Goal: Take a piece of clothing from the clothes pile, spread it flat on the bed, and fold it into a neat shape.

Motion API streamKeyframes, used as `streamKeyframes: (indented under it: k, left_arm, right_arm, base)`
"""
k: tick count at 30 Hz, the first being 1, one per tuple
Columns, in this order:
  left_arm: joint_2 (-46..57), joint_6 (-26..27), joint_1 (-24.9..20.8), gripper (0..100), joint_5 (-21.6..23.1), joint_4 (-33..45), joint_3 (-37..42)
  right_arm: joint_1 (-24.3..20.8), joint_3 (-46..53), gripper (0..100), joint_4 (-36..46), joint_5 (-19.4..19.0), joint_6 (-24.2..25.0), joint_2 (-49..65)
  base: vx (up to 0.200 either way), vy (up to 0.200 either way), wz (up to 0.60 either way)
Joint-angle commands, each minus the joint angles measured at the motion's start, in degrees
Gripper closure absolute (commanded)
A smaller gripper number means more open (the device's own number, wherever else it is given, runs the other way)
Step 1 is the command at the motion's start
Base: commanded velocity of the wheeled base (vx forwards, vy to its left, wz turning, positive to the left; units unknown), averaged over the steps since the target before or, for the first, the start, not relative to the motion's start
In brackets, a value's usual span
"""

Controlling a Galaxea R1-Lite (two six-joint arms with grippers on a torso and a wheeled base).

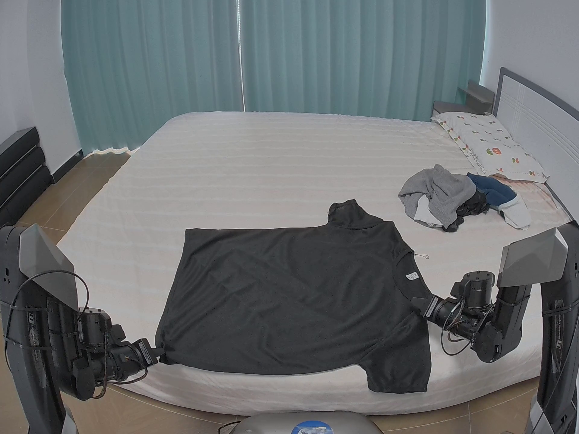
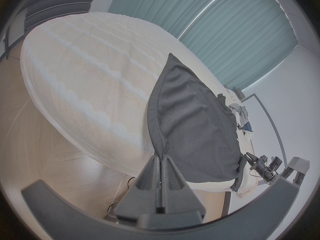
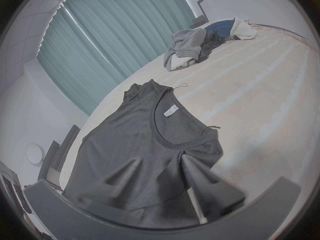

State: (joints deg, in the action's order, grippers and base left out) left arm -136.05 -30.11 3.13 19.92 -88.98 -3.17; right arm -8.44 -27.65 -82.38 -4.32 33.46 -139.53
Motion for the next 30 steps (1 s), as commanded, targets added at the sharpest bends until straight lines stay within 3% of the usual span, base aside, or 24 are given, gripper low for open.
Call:
streamKeyframes:
  k: [1,5,9,17,30]
  left_arm:
    - [-0.27,-0.04,-0.06,100,-0.06,-0.76,0.01]
    - [-0.27,-0.04,-0.06,100,-0.06,-0.76,-0.08]
    - [-0.27,-0.04,-0.06,100,-0.06,-0.76,-0.08]
    - [-0.27,0.05,-0.06,100,-0.14,-0.76,-0.08]
    - [-0.27,0.05,-0.06,100,-0.14,-0.76,-0.08]
  right_arm:
    - [1.05,1.90,0,-0.32,-0.78,-0.06,0.31]
    - [5.62,8.66,0,-0.94,-9.57,-0.15,3.48]
    - [6.59,15.52,0,-3.40,-13.53,-3.05,4.53]
    - [5.01,22.99,0,-7.26,-16.08,-10.70,1.81]
    - [1.32,21.14,0,-7.26,-15.90,-10.17,-0.12]
  base:
    - [0.000,0.000,0.00]
    - [0.000,0.000,0.00]
    - [0.000,0.000,0.00]
    - [0.000,0.000,0.00]
    - [0.000,0.000,0.00]
